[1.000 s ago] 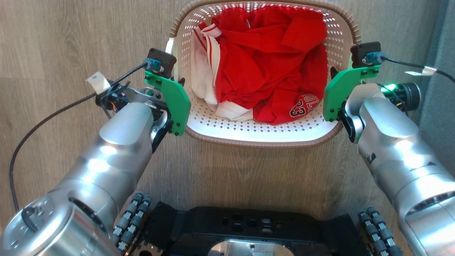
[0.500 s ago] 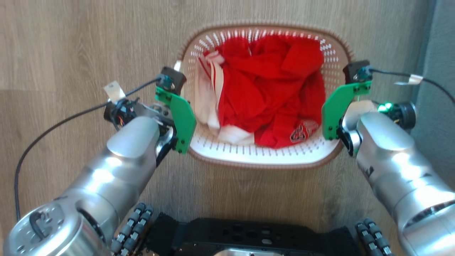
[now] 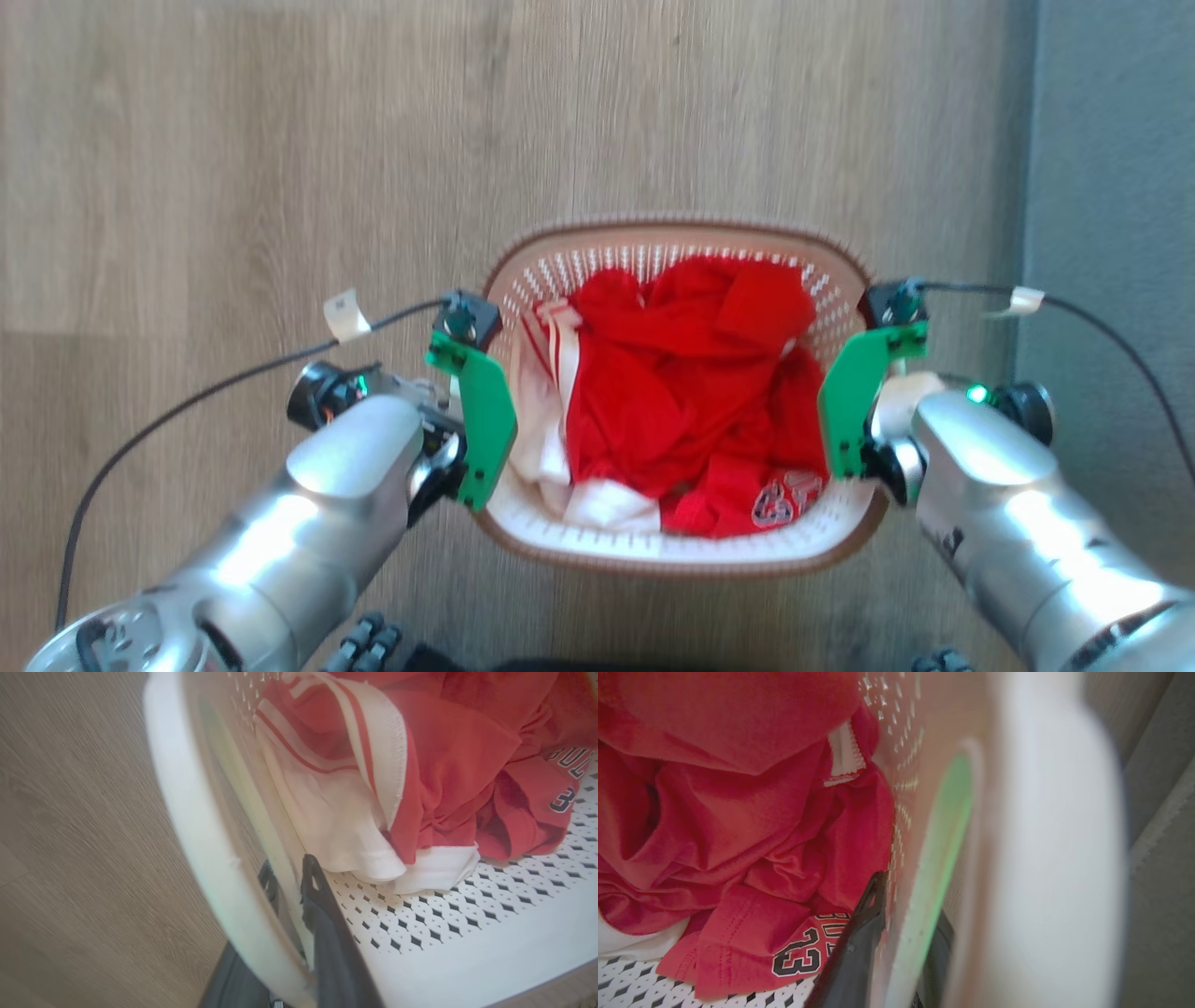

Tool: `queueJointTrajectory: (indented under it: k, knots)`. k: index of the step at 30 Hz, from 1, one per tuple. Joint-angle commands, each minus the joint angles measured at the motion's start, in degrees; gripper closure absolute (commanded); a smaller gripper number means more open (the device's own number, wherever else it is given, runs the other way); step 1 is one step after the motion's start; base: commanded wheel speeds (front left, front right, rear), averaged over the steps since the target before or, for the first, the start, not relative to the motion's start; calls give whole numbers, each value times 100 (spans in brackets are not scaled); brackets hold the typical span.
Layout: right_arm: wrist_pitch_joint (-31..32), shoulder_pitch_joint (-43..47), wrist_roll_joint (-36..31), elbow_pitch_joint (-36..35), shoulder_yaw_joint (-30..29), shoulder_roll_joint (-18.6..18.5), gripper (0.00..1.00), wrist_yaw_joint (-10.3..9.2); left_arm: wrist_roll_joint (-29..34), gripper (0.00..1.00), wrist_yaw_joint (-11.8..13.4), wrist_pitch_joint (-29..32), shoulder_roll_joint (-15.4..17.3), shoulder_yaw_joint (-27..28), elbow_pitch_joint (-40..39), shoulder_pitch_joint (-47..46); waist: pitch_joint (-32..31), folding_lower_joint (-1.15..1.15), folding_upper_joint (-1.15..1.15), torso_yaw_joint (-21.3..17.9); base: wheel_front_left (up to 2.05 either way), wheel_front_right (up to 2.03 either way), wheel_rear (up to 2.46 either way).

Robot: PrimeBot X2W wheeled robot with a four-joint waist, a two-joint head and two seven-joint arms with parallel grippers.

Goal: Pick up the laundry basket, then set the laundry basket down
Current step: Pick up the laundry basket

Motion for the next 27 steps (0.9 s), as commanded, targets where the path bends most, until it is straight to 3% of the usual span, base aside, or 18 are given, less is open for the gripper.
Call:
queueJointTrajectory:
  k: [1,9,27]
  knots:
    - [50,240,-3,-203,244,159,100,34,176,100,-53,45,44,-70,-247,73,-328,0,0,-21,0,0,0]
    - [410,610,282,-389,609,159,100,34,257,100,-53,351,238,-73,-523,484,-1091,0,0,30,0,0,0]
    - [127,1358,775,-1072,1049,159,100,34,223,100,-54,234,718,-73,-1011,1213,-2624,0,0,54,0,0,0]
